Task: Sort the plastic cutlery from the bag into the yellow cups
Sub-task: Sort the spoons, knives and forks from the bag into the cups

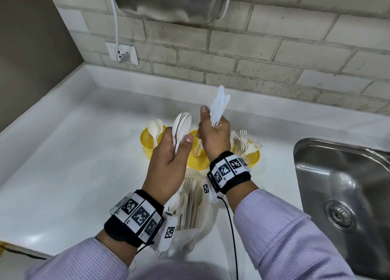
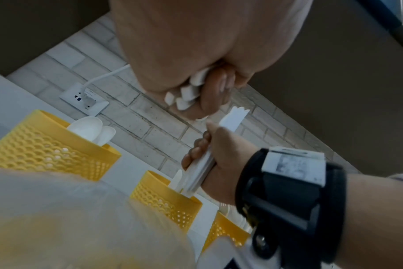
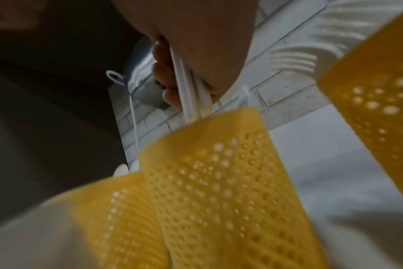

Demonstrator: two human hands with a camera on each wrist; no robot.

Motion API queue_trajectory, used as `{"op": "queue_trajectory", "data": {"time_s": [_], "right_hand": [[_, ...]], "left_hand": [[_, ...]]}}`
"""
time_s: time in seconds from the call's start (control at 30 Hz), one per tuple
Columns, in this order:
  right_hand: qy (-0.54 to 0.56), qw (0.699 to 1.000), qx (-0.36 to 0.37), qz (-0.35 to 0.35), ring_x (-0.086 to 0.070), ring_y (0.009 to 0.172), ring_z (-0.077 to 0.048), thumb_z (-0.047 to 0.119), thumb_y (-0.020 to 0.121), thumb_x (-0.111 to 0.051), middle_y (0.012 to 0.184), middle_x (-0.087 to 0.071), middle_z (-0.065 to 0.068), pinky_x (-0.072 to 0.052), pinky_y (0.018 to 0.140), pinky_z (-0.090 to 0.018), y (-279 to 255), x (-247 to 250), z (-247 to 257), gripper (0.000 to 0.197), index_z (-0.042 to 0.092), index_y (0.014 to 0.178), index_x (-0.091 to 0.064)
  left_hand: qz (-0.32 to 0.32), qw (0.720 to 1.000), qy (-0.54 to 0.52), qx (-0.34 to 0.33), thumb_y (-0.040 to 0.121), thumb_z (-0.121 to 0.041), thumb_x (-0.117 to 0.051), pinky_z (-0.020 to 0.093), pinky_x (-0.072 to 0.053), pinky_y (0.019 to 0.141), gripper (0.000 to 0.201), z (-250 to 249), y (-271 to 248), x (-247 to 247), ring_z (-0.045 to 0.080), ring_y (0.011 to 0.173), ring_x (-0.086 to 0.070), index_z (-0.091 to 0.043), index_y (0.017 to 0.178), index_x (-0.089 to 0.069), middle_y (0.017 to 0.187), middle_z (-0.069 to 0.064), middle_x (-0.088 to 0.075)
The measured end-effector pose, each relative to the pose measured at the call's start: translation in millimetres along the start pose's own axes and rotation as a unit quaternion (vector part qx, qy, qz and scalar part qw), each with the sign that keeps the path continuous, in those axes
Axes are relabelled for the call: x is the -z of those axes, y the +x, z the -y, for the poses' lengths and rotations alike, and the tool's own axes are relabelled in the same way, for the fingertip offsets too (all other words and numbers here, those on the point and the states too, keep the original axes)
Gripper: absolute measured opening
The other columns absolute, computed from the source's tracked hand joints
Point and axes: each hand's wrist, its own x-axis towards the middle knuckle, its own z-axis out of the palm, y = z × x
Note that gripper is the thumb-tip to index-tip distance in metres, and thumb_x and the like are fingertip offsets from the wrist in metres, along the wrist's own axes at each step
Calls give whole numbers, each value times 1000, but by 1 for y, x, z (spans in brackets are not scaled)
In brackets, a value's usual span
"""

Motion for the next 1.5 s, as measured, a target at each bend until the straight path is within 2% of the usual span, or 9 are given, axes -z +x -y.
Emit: {"op": "queue_trajectory", "data": {"time_s": [0.2, 0.4, 0.57, 0.77, 0.87, 1.0, 1.17, 1.37, 1.5], "right_hand": [[-129, 991, -1, 33, -61, 64, -15, 26, 84, -75, 70, -64, 6, -54, 66, -36, 6, 1, -26, 16, 22, 78, -61], [-108, 992, 45, 55, -63, 83, 1, 5, 83, -76, 83, -67, 29, -52, 86, -26, 1, 0, -16, 29, 15, 104, -59], [-144, 980, 137, 4, -63, 109, -12, 23, 89, -64, 107, -70, 9, -44, 94, -22, -5, 1, 2, 15, 26, 104, -61], [13, 991, 104, 82, -62, 76, -14, 9, 92, -55, 83, -65, 3, -52, 74, -27, -22, 14, 53, 13, 15, 95, -66], [-10, 980, 103, 173, -57, 72, -14, 2, 87, -58, 85, -61, 4, -53, 68, -28, -33, 22, 62, 16, 11, 99, -64], [-8, 983, 90, 162, -59, 73, -17, -4, 87, -70, 84, -63, 0, -56, 69, -33, -35, 28, 56, 22, 15, 94, -63], [25, 988, 70, 137, -59, 73, -21, -1, 88, -71, 81, -63, -4, -58, 72, -41, -34, 31, 48, 18, 15, 90, -64], [12, 986, 60, 156, -62, 67, -13, 3, 90, -75, 93, -64, -7, -56, 59, -33, -38, 37, 59, 22, 8, 108, -62], [-25, 976, 67, 207, -64, 69, -17, 11, 94, -72, 96, -68, -3, -57, 61, -46, -36, 41, 60, 22, 13, 115, -68]], "left_hand": [[1, 1000, 13, 8, 105, -35, -51, 18, -44, 68, 8, 4, 2, 0, 4, 69, -54, -31, 104, -57, 71, -21, -57], [12, 1000, 9, 6, 105, -39, -51, 32, -47, 65, 14, 5, 2, -1, 14, 68, -54, -28, 111, -59, 75, -8, -59], [39, 996, -75, 41, 99, -35, -50, 24, -31, 53, 12, 6, 2, -1, 10, 54, -35, -26, 90, -50, 62, -12, -40], [49, 993, -85, 59, 97, -30, -48, 27, -24, 53, 26, 6, 5, 1, 15, 53, -27, -5, 100, -40, 67, 2, -34], [60, 992, -90, 61, 97, -27, -47, 25, -28, 48, 30, 4, 5, -2, 16, 52, -31, -2, 115, -45, 66, 6, -38], [68, 994, -76, 50, 104, -21, -45, 24, -34, 46, 25, 3, 3, -4, 16, 52, -37, 1, 115, -44, 70, 11, -46], [70, 995, -57, 50, 109, -21, -46, 28, -35, 42, 11, 4, 5, -4, 17, 47, -41, -10, 107, -47, 68, 5, -53], [118, 991, -62, 24, 108, -24, -47, 25, -39, 38, 20, -1, 5, -3, 29, 39, -50, -18, 128, -48, 75, 10, -67], [154, 983, -86, 42, 104, -33, -49, 22, -39, 38, 29, -3, 6, 0, 30, 40, -51, -21, 130, -50, 78, 14, -69]]}}
